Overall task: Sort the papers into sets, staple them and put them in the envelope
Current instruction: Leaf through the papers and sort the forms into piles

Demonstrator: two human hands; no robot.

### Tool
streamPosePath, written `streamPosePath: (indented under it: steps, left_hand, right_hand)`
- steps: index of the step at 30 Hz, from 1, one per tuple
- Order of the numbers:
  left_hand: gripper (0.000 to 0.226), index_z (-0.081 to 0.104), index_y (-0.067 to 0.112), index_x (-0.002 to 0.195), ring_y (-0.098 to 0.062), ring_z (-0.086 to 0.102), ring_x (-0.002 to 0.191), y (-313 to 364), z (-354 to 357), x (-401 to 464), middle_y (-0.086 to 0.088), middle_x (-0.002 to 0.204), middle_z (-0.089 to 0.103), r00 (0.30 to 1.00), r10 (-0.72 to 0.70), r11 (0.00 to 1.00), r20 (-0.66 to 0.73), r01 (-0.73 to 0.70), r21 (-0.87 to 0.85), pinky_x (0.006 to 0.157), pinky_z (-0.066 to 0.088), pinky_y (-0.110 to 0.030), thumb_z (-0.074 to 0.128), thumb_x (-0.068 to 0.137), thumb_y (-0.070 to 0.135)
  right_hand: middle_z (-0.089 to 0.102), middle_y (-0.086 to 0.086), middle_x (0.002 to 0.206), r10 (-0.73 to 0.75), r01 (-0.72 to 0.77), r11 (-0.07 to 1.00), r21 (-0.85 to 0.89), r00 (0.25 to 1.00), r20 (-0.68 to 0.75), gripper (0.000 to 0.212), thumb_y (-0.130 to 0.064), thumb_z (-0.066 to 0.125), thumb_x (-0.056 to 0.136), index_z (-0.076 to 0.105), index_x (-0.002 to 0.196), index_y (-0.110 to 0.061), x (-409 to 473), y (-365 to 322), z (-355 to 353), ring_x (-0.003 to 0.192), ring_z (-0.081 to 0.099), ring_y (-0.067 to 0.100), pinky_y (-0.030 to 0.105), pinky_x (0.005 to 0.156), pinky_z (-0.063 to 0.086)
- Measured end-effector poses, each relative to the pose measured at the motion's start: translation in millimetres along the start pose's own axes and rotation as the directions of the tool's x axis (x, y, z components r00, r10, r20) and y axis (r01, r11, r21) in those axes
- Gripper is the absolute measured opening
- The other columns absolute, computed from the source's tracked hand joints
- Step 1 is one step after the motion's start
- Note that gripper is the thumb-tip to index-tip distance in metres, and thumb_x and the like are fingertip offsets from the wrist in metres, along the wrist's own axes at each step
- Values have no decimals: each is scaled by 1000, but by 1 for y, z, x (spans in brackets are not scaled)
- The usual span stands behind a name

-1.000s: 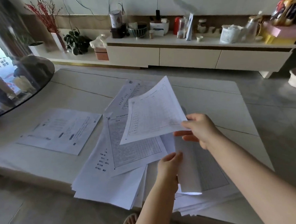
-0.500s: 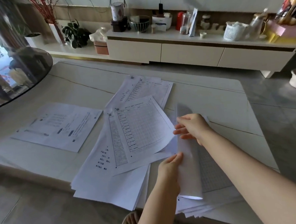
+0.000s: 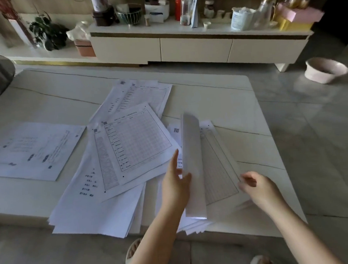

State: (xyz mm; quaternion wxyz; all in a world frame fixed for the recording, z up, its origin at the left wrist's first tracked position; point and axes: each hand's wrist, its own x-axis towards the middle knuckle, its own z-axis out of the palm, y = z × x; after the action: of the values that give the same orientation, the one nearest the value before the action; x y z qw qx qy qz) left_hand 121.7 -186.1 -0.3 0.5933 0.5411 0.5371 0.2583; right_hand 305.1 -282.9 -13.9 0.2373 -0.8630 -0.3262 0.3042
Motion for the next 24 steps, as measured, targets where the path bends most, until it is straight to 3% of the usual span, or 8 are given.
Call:
streamPosePath:
  steps: [3,5,7,10,15,19,21,24]
  left_hand:
    - [45,56,38,125,-23,62,102,1,8,1,0,123,55,1000,1,996,18,-3,90,69,51,-22,44,98,4]
    - [41,64,35,110,-12,61,87,-1,13,3,7,108,56,999,-34,996,29,32,85,66,48,-18,42,97,3]
    - [40,65,33,105,-5,56,79,-1,19,4,15,94,51,998,-57,996,36,54,69,65,47,-15,41,96,2]
    - [39,66,32,104,-4,55,77,1,25,7,18,93,50,998,-61,997,16,60,52,64,48,-16,43,96,2]
    - [35,66,29,106,-5,57,73,10,30,7,15,89,54,998,-54,998,-14,55,38,50,45,-8,44,96,3]
    - [21,67,28,103,-7,59,75,14,35,5,13,94,58,1000,6,999,-17,-5,46,58,49,-18,52,95,15]
    - [6,66,29,93,-7,59,84,15,39,4,15,93,60,1000,23,999,-12,-22,32,58,49,-20,60,92,29]
    - [22,67,29,87,-15,63,93,15,43,3,12,92,64,1000,-5,1000,-11,5,-21,71,57,-32,67,82,50]
  right_hand:
    - [61,4,121,45,-45,999,-3,998,33,45,-22,68,85,55,128,-15,11,2,2,110,57,20,26,84,40]
    - [63,2,112,52,-54,998,17,996,70,40,-21,71,82,58,120,-18,17,1,3,104,58,20,27,82,43]
    - [64,1,100,42,-48,997,54,994,98,29,-19,72,81,59,106,-22,20,-2,5,96,60,20,28,77,45]
    - [64,1,79,-17,10,996,85,996,83,9,-19,70,83,65,86,-12,23,-4,4,76,59,18,27,63,39]
    - [44,-7,56,-155,155,987,49,988,-3,26,-27,72,82,54,66,-17,15,-11,-7,55,40,9,25,53,29]
    - [40,-11,58,-290,279,930,240,957,10,24,-22,65,88,50,70,-16,-2,-24,-5,55,35,4,19,54,29]
    - [54,-12,67,-300,253,913,321,948,108,11,-13,58,91,56,81,-18,-11,-28,-1,63,49,6,22,64,40]
    - [69,-10,97,-283,176,894,412,934,216,37,5,46,87,62,102,-25,-22,-29,1,95,63,5,23,84,48]
